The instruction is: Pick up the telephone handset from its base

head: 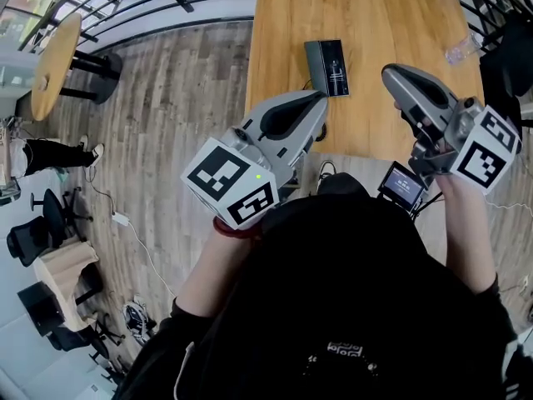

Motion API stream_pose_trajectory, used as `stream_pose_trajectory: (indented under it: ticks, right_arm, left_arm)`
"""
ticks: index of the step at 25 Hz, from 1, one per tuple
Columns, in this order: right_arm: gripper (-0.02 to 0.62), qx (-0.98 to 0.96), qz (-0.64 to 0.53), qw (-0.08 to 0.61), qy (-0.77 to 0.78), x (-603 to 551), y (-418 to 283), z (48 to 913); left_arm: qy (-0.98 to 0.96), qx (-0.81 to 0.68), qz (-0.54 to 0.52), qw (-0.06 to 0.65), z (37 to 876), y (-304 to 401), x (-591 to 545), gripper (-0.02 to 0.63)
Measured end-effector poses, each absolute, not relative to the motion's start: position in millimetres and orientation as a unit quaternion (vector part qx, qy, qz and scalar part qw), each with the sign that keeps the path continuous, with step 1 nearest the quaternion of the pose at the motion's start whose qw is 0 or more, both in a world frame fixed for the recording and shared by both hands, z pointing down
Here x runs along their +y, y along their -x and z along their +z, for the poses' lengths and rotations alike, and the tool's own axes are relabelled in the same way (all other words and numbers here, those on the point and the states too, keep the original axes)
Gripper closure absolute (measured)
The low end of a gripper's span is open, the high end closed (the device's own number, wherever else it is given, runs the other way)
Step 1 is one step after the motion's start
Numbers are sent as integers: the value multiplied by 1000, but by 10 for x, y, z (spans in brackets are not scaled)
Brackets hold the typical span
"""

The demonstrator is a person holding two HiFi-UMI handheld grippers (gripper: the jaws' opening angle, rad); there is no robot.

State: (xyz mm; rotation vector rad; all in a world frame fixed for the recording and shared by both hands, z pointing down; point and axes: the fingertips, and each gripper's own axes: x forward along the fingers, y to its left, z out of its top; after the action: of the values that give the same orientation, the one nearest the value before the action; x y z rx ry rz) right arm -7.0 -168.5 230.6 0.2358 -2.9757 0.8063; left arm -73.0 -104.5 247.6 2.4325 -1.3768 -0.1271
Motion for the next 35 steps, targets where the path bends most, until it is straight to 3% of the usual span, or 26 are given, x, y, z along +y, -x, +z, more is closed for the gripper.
stream_pose_trajectory:
  ticks: [22,35]
  right_arm:
    - [578,-948,299,21,-104,-2362,-313,2647]
    - [578,-939,284,15,-195,-2567,-454,2523]
  left_arm:
    - [-838,-493,-20,234,2965,843,-1798,600]
    - [-884,-409,-17,223,2912,813,-2235,600]
